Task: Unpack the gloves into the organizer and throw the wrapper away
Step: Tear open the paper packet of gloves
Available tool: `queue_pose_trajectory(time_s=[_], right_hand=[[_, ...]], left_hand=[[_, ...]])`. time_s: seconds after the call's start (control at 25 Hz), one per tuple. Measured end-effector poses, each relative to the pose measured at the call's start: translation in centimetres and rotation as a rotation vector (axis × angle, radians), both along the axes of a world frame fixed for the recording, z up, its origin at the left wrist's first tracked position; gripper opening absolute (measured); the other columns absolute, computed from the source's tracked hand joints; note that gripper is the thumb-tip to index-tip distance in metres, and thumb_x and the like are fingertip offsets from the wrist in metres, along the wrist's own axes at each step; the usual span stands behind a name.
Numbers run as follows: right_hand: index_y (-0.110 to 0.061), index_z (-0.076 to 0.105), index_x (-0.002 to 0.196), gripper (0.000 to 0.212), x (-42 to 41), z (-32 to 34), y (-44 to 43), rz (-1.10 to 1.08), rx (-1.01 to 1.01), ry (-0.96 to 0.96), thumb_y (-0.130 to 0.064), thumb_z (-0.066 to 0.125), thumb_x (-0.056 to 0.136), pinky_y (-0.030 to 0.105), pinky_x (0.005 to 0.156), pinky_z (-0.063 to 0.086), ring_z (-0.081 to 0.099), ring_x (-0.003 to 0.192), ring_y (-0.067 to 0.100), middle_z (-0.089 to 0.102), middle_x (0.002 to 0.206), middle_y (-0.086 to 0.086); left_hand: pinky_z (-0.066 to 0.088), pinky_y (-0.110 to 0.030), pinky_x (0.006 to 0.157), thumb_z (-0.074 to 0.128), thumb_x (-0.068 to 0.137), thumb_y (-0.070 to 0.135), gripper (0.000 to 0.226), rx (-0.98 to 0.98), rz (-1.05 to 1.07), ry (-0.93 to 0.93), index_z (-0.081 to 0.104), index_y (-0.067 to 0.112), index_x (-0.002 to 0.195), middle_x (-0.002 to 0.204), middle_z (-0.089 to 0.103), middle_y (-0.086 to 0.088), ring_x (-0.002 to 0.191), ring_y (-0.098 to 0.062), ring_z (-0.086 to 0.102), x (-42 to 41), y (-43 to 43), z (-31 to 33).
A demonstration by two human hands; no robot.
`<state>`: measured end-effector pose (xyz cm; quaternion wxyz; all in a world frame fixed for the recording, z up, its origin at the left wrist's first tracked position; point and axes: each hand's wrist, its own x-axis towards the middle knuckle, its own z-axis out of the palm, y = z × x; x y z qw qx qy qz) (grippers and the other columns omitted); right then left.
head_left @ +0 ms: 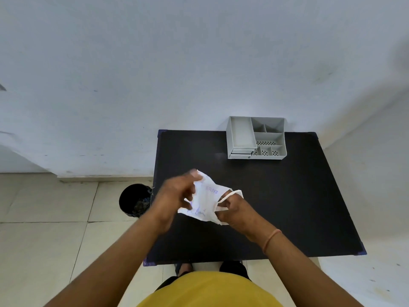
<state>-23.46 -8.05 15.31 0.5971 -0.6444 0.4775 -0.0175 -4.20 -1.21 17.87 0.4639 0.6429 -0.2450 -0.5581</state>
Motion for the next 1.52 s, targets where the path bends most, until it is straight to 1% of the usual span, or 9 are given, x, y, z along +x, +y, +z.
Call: queue_pose_trajectory(time_s=[0.12, 0.2, 0.36, 0.48, 0.76, 0.92, 1.08, 1.36, 1.52], right_hand=[[-0.045, 0.065, 0.117, 0.046, -1.7, 2.5, -0.1, 0.016, 0.022, -0.095, -0.005, 0.071, 0.095, 0.015, 0.085, 0.061, 0.072, 0.098, -0.01, 0.076, 0.103, -0.023], [-0.044, 0.062, 0.112, 0.044, -2.2, 3.8, -0.5, 0.043, 0.009, -0.155, -0.002, 0.066, 0.098, 0.009, 0.084, 0.057, 0.071, 0.095, -0.014, 0.076, 0.095, -0.03], [-0.016, 0.072, 0.106, 0.017, -2.3, 2.8, -0.7, -0.079, 0.003, -0.111, -0.003, 0.062, 0.101, 0.026, 0.077, 0.062, 0.075, 0.089, 0.018, 0.08, 0.085, -0.007], [-0.016, 0.074, 0.098, 0.025, -3.2, 1.6, -0.5, -0.367, 0.169, -0.236, -0.006, 0.053, 0.106, 0.022, 0.063, 0.062, 0.078, 0.072, 0.013, 0.081, 0.075, -0.006], [0.011, 0.07, 0.106, 0.021, -3.9, 0.2, -0.2, -0.254, 0.268, -0.121, -0.007, 0.059, 0.104, 0.033, 0.068, 0.054, 0.066, 0.076, 0.028, 0.071, 0.084, 0.014], [-0.014, 0.077, 0.088, 0.026, -3.7, 0.1, -0.1, -0.261, 0.397, -0.177, -0.006, 0.057, 0.102, 0.031, 0.075, 0.059, 0.073, 0.074, 0.017, 0.078, 0.08, 0.003], [-0.008, 0.071, 0.089, 0.035, -3.4, -0.8, 0.5, -0.431, 0.514, -0.213, -0.01, 0.044, 0.109, 0.026, 0.058, 0.062, 0.073, 0.07, 0.02, 0.077, 0.077, 0.008], [-0.02, 0.076, 0.122, 0.027, -5.0, -0.3, -1.2, -0.396, 0.488, -0.37, -0.016, 0.055, 0.106, 0.048, 0.079, 0.066, 0.077, 0.106, 0.035, 0.08, 0.117, 0.012], [-0.024, 0.081, 0.106, 0.029, -4.2, -1.4, -1.9, -0.43, 0.322, -0.203, -0.013, 0.054, 0.106, 0.048, 0.08, 0.063, 0.078, 0.097, 0.034, 0.082, 0.108, 0.012]], left_hand=[[0.058, -0.048, 0.099, 0.076, 0.086, 0.064, 0.07, 0.121, 0.049, -0.102, 0.071, 0.012, 0.132, 0.12, 0.075, -0.007, 0.113, -0.032, 0.071, 4.7, -1.2, -1.8], [0.055, -0.059, 0.109, 0.082, 0.084, 0.056, 0.074, 0.208, -0.133, 0.079, 0.065, 0.01, 0.139, 0.132, 0.076, -0.016, 0.122, -0.04, 0.073, 6.6, -1.0, -3.1], [0.063, -0.053, 0.098, 0.081, 0.089, 0.02, 0.053, 0.208, -0.221, 0.37, 0.067, 0.016, 0.14, 0.134, 0.077, -0.018, 0.12, -0.039, 0.075, 5.8, 0.3, -4.3], [0.065, -0.053, 0.091, 0.08, 0.085, 0.02, 0.056, 0.208, -0.167, 0.373, 0.066, 0.017, 0.14, 0.129, 0.079, -0.017, 0.115, -0.039, 0.077, 4.1, 0.6, -5.0], [0.059, -0.056, 0.097, 0.074, 0.09, 0.027, 0.055, 0.31, -0.205, 0.419, 0.062, 0.018, 0.144, 0.132, 0.077, -0.018, 0.117, -0.041, 0.075, 4.0, 1.7, -6.5], [0.059, -0.058, 0.1, 0.074, 0.09, 0.039, 0.059, 0.322, -0.169, 0.432, 0.063, 0.02, 0.145, 0.135, 0.076, -0.02, 0.125, -0.045, 0.07, 3.6, 2.3, -7.1], [0.061, -0.058, 0.094, 0.049, 0.102, 0.062, 0.054, 0.352, -0.07, 0.539, 0.069, 0.026, 0.137, 0.137, 0.075, -0.018, 0.127, -0.046, 0.069, 2.5, 1.9, -7.3], [0.068, -0.05, 0.082, 0.059, 0.102, 0.046, 0.042, 0.303, -0.053, 0.453, 0.069, 0.024, 0.136, 0.128, 0.08, -0.015, 0.11, -0.038, 0.078, 2.6, 1.1, -7.7], [0.067, -0.053, 0.084, 0.061, 0.105, 0.034, 0.036, 0.278, -0.002, 0.434, 0.067, 0.022, 0.137, 0.129, 0.079, -0.016, 0.113, -0.041, 0.076, 2.7, 0.7, -8.7]])
